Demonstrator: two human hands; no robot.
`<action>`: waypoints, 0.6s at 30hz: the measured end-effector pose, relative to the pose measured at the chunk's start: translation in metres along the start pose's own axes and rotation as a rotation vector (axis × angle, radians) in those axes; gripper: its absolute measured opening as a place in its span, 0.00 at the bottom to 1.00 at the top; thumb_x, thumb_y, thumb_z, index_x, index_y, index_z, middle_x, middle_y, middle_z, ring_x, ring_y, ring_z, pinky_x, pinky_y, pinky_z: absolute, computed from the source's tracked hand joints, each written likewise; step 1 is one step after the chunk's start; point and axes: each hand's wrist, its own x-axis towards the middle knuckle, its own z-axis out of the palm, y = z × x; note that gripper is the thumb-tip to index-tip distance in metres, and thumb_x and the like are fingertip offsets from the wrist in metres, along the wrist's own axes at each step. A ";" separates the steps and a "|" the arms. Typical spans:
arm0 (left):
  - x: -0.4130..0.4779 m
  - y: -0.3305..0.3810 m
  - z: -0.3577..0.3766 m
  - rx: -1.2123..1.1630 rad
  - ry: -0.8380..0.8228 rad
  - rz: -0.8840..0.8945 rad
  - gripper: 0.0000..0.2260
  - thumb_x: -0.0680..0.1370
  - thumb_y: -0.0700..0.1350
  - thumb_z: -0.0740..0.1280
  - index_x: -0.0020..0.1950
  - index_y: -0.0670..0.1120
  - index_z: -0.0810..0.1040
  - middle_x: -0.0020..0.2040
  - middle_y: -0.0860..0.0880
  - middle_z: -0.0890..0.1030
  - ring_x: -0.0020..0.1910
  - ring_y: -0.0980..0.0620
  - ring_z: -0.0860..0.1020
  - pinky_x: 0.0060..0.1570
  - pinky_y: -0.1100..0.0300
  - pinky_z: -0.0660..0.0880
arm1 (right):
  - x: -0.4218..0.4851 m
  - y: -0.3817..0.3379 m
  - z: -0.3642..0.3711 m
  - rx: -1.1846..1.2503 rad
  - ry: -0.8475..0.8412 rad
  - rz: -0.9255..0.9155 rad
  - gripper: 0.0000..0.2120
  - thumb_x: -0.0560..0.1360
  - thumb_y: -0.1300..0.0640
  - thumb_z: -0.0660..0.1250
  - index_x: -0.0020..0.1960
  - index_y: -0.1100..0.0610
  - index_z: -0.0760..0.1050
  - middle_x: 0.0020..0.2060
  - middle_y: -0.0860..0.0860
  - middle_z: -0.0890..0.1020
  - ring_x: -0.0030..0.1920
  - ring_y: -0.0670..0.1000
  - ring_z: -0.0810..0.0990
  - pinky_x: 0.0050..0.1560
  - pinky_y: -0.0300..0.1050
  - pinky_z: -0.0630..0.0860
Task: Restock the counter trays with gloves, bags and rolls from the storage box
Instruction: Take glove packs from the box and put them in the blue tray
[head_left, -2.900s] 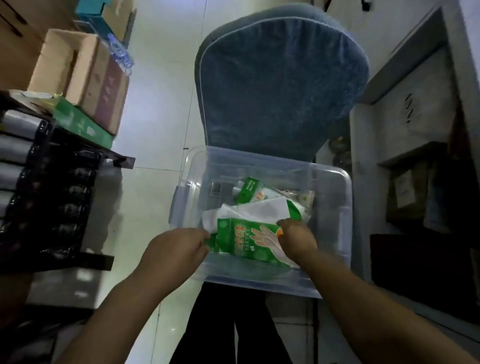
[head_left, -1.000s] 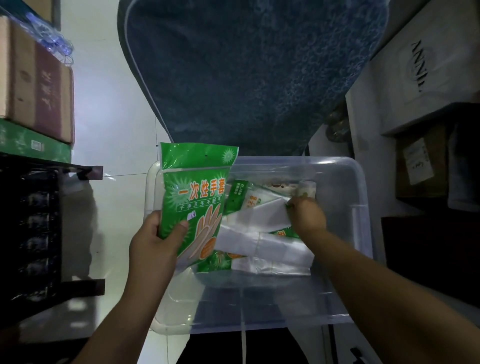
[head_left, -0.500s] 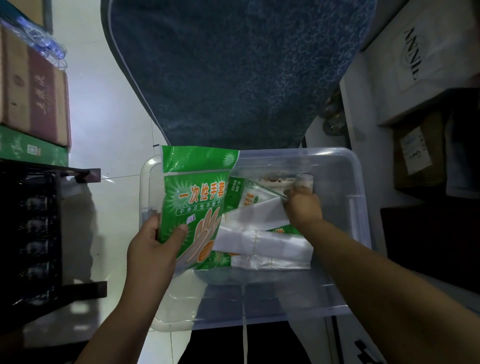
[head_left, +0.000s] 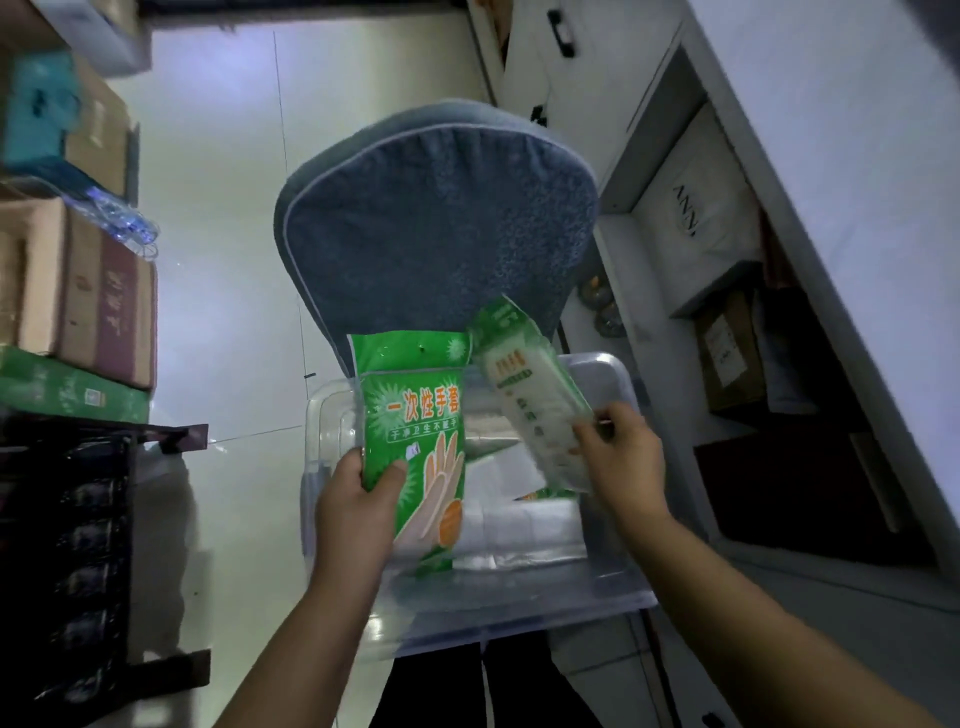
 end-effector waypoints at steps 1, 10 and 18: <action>-0.005 0.010 0.004 -0.049 -0.014 -0.005 0.03 0.75 0.43 0.67 0.44 0.51 0.78 0.42 0.50 0.83 0.43 0.48 0.82 0.44 0.51 0.77 | -0.012 -0.015 -0.005 0.079 0.025 0.002 0.11 0.73 0.55 0.67 0.35 0.46 0.70 0.33 0.43 0.77 0.33 0.39 0.78 0.27 0.34 0.71; -0.043 0.087 0.034 -0.296 -0.210 0.055 0.07 0.77 0.46 0.63 0.45 0.57 0.78 0.45 0.49 0.84 0.46 0.47 0.82 0.47 0.47 0.77 | -0.079 -0.091 -0.022 0.069 0.070 -0.377 0.06 0.69 0.54 0.70 0.46 0.53 0.79 0.48 0.45 0.81 0.48 0.45 0.77 0.46 0.46 0.78; -0.053 0.111 0.061 -0.322 -0.445 0.131 0.06 0.71 0.46 0.71 0.46 0.54 0.78 0.45 0.47 0.85 0.44 0.47 0.84 0.44 0.49 0.79 | -0.082 -0.063 -0.065 0.041 0.096 -0.540 0.15 0.71 0.63 0.66 0.55 0.54 0.80 0.55 0.51 0.80 0.54 0.49 0.76 0.53 0.43 0.75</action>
